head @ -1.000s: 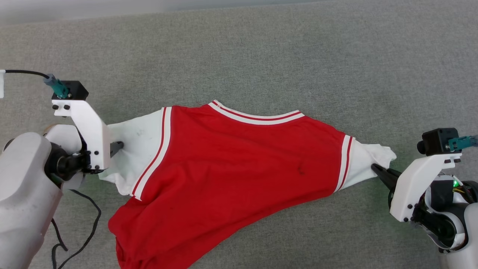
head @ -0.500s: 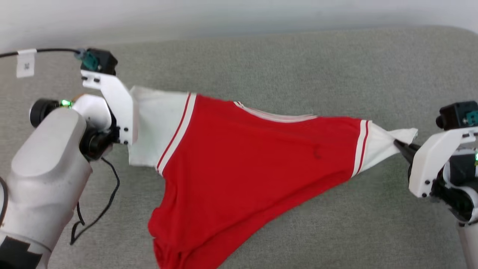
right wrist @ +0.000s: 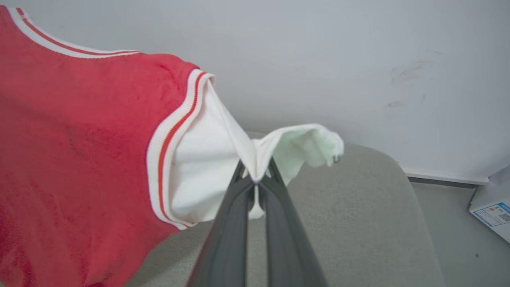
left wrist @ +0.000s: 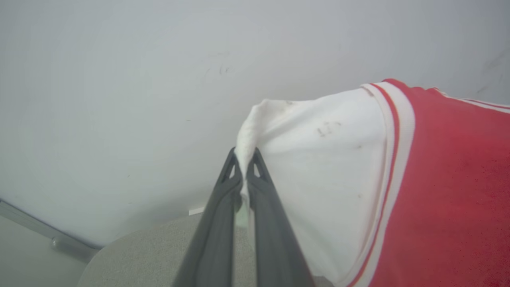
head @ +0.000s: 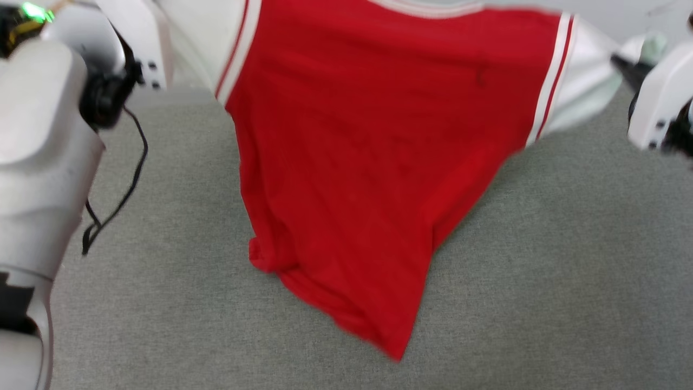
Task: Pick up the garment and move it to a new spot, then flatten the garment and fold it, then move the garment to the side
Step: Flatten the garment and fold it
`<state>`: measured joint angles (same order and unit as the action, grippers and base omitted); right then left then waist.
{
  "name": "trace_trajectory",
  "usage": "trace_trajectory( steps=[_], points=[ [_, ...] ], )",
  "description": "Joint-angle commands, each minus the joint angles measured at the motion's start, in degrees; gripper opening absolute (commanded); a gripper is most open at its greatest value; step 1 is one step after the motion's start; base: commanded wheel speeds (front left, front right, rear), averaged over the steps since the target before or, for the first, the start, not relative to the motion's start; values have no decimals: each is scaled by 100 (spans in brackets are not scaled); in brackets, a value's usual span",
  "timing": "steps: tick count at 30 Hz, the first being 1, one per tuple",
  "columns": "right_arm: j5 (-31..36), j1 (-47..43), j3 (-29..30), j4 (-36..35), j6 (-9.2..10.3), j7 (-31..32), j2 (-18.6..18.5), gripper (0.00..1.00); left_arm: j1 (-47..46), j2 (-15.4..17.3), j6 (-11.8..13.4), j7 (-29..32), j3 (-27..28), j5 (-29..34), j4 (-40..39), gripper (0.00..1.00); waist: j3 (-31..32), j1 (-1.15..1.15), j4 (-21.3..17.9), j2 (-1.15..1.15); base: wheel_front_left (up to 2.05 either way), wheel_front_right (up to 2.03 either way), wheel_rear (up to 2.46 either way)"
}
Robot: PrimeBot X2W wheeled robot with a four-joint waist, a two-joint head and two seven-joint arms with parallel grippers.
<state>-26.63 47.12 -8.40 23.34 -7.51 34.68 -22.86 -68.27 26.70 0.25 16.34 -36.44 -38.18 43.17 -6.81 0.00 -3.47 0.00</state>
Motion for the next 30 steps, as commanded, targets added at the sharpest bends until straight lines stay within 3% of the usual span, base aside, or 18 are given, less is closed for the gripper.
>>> trace_trajectory(
  steps=[1,7,16,22,30],
  points=[
    [16,298,-41,77,4,-107,-25,0,-163,-4,44,-143,67,22,60,0,-103,0,-10,0,0,0,0],
    [146,1733,-199,676,4,-759,26,0,-1023,-110,193,-924,337,117,168,0,-562,0,-57,0,0,0,0],
    [46,3532,-288,1169,4,-1756,145,0,-2234,-38,158,-1899,656,228,232,0,-1421,0,-162,0,0,0,0],
    [-17,4266,-483,1320,4,-2150,71,0,-2712,-56,98,-2245,729,256,256,0,-1934,0,-162,0,0,0,0],
    [-269,4609,-979,1562,4,-2452,168,0,-2728,-219,20,-2529,781,126,432,0,-2528,0,-149,0,0,0,0]
  ],
)
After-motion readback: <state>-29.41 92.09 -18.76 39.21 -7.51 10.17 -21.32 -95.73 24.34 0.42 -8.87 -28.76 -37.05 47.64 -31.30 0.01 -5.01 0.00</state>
